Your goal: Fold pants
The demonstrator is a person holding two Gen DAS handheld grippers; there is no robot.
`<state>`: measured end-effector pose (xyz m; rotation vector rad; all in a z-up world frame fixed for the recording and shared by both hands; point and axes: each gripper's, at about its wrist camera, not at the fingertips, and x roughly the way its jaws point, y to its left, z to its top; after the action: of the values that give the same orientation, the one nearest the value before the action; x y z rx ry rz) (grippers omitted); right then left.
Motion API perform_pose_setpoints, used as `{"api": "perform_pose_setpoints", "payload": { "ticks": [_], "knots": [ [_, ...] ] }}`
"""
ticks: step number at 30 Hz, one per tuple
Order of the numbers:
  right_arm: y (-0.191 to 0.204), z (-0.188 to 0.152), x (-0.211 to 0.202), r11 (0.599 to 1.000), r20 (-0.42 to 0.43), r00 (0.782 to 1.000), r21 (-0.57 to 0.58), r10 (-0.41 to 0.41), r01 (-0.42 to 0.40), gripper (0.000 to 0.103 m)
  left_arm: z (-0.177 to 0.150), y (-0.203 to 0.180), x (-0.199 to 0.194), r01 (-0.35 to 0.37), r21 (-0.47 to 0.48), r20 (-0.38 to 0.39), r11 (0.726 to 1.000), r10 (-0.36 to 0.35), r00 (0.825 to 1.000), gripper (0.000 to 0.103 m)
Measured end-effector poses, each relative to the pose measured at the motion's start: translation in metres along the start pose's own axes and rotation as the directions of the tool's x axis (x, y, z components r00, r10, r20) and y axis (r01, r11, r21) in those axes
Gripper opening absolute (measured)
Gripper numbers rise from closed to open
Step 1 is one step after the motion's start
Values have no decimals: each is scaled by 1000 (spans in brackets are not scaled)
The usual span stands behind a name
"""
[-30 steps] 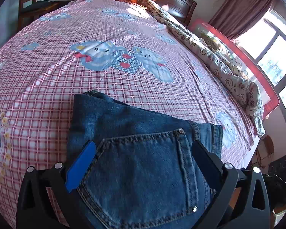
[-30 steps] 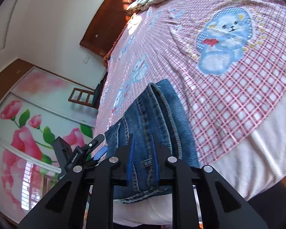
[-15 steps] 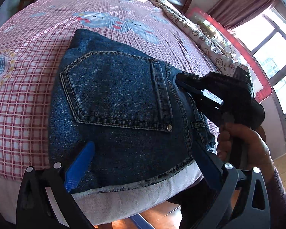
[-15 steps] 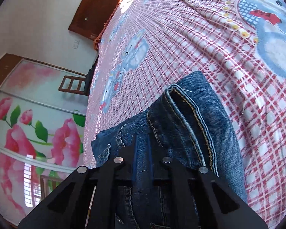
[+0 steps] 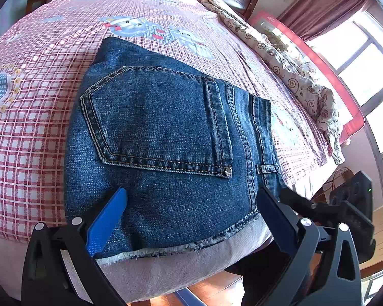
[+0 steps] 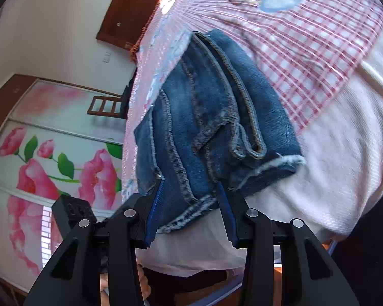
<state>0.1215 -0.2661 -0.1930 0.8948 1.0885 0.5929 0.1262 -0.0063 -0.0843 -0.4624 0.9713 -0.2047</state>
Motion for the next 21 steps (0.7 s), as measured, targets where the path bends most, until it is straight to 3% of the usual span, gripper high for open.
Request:
{"api": "perform_pose_setpoints", "payload": {
  "ticks": [2,3,8,12,14,16,18,19,21],
  "knots": [
    [-12,-1,2,999,10,999,-1,34,-34,32,-1,3,-1,4,-2,1,1000,-4,1000,100],
    [-12,-2,2,1000,13,1000,-7,13,-13,26,-1,3,-1,3,1,1,1000,-3,1000,100],
    [11,-7,-14,995,31,995,-22,-95,95,32,-2,1,-2,-3,7,4,1000,3,1000,100],
    [40,-11,-23,993,48,998,-110,-41,46,33,-3,1,-2,0,9,7,1000,0,1000,100],
    [53,-9,-18,986,41,999,-167,6,1,42,-5,1,-2,-3,14,10,1000,3,1000,100],
    [58,-8,-2,977,4,999,-207,52,-50,71,-7,0,-2,-7,24,13,1000,7,1000,100],
    [43,-6,22,978,-42,999,-210,-17,7,72,-8,-2,-3,-6,36,15,999,5,1000,100],
    [28,-4,28,984,-36,999,-178,6,-12,72,-9,0,-4,-1,40,10,999,1,1000,99],
    [7,-2,22,984,-4,990,-108,141,-141,69,-13,7,-17,65,40,39,997,-66,997,99]
  ]
}}
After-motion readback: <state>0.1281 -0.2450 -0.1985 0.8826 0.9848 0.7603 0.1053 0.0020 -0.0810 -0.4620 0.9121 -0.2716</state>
